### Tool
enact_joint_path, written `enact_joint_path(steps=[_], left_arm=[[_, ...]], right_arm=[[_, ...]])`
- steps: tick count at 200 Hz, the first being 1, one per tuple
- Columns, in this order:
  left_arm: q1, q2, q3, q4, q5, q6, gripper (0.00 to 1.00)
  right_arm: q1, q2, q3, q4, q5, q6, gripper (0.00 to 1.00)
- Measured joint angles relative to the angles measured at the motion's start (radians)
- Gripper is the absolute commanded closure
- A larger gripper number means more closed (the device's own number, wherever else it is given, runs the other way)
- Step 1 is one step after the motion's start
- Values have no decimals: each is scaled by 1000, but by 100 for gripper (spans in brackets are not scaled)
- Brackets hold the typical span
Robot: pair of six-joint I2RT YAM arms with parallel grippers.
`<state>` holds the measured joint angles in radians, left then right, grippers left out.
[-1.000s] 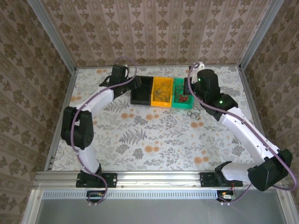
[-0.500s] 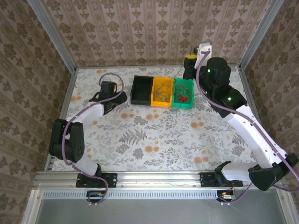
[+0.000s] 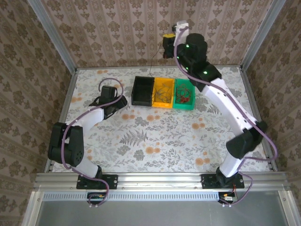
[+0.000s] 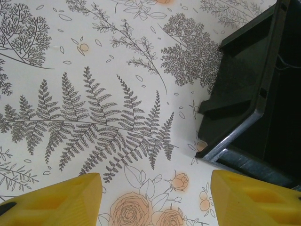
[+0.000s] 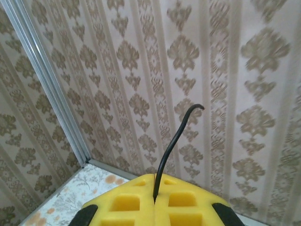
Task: Untangle the cables
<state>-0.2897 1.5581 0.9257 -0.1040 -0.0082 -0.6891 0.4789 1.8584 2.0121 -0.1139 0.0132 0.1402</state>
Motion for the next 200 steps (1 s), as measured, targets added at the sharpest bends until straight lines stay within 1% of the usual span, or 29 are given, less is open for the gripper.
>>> enact_joint_path(steps=[32,53,77,107,200], left_arm=[[0,0,-6,0,0,0,37],[0,0,-11,0,0,0,37],[3,0,-12,0,0,0,37],[4,0,-11,0,2,0,37],[4,13,-12,8,11,-15,37]], right_arm=[[0,182,145,-54,-8,21,100],[0,264,252,-102,-8,20,99],[0,301,370,-129,-7,19,99],[0,301,495,-121,-7,21,99],[0,284,515,-98,-23,70,98]])
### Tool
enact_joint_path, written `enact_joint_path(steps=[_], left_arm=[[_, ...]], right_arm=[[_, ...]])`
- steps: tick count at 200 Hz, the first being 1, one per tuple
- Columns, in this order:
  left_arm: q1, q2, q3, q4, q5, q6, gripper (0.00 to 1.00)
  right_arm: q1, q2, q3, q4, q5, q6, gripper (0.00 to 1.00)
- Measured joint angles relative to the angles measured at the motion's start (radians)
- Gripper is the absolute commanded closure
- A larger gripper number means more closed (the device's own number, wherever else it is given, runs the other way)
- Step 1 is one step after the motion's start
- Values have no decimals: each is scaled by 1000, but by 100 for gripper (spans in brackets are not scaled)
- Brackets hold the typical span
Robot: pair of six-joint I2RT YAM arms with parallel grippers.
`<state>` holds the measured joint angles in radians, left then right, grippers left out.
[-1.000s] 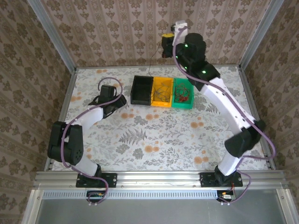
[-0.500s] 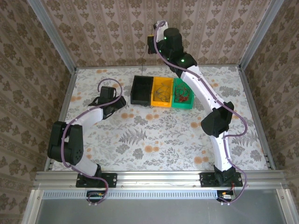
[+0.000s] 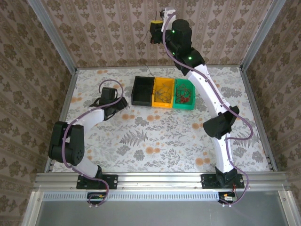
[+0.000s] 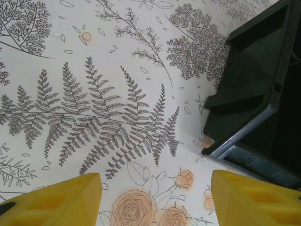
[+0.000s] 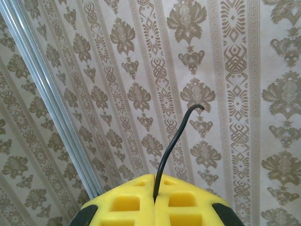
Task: Untangle the cables
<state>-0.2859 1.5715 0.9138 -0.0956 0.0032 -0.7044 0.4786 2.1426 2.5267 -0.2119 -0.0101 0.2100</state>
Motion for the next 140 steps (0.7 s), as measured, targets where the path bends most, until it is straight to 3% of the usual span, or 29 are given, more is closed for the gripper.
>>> enact_joint_path(steps=[91,140], left_arm=[[0,0,-17,5,0,-5,37],[0,0,-17,13,0,-8,37]], right_arm=[[0,118,29,-59,-2,8,99],[16,170,-145,-134,16,10,99]])
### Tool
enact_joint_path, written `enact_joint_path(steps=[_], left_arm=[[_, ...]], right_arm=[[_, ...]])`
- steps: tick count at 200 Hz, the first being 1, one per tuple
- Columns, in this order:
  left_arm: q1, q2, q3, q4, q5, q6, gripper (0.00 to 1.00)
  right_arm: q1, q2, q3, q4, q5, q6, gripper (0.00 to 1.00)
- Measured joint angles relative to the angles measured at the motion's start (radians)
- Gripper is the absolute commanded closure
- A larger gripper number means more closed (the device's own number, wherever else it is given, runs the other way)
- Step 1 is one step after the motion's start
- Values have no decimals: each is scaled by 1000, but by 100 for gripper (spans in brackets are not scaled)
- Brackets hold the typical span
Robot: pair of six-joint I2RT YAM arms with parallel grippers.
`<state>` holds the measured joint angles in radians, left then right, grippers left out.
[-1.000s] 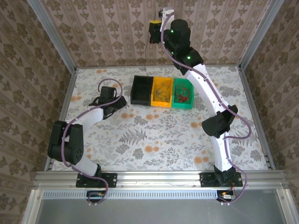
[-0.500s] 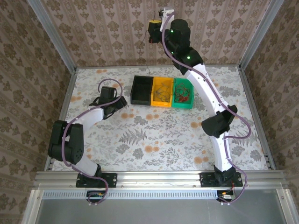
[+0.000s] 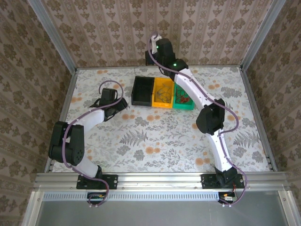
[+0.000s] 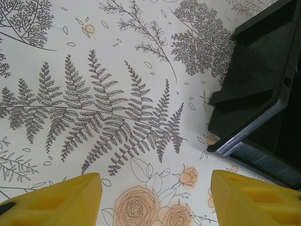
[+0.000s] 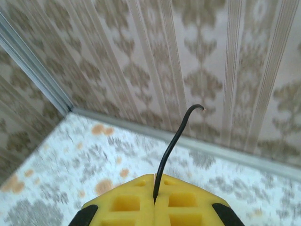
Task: Untangle the cables
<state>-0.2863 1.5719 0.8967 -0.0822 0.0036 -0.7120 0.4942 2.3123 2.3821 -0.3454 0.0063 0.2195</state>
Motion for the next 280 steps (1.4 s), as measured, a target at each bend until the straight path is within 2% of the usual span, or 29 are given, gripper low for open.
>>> enact_joint_path(steps=[42,106,164,219,280], left_arm=[[0,18,0,3,5,0,37],[0,24,0,3,11,0,37],[0,34,0,5,18,0,37],[-1,40,0,6,23,0,37],[-1,66,3,8,26,0,37]], right_arm=[[23,33,-107,-64,76,-1,100],[26,37,-140,-129,301,-55,100],[59,5,-363,-126,377,-142,100],[100,2,-377,-69,333,-173,100],[100,10,-274,-55,148,-153,99]])
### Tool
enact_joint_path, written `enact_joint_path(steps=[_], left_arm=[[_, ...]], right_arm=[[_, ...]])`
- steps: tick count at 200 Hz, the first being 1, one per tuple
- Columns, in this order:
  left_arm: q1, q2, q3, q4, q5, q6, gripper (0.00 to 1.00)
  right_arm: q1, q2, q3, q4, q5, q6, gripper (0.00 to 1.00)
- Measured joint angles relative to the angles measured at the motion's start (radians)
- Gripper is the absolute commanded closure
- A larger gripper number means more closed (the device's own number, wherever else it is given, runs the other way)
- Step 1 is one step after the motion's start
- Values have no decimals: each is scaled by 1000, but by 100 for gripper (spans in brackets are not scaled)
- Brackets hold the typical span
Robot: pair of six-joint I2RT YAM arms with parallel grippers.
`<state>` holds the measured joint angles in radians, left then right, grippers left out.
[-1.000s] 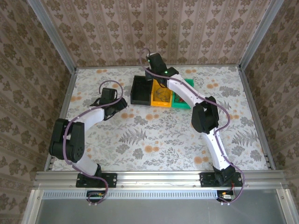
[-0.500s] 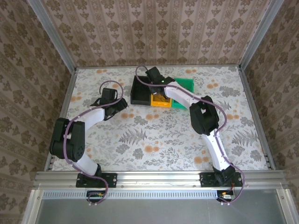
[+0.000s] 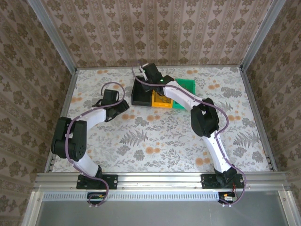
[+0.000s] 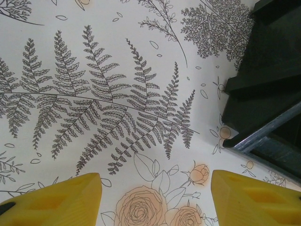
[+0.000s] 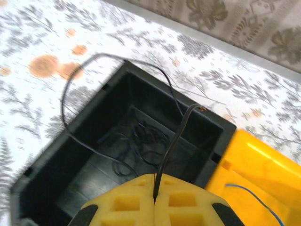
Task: Untangle the cables
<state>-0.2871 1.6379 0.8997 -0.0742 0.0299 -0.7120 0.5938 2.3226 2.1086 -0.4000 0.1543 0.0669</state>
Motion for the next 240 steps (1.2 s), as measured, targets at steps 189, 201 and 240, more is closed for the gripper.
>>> enact_joint_path(steps=[189,201,240], left_arm=[[-9,16,33,-6,3,1,37],[-13,16,33,-6,3,0,37],[-14,16,33,-6,3,0,37]], right_arm=[[-17,-259,-468,204,-59,94,100],[-19,-259,-459,211,-64,97,100],[-48,-179,-261,222,-111,153,100]])
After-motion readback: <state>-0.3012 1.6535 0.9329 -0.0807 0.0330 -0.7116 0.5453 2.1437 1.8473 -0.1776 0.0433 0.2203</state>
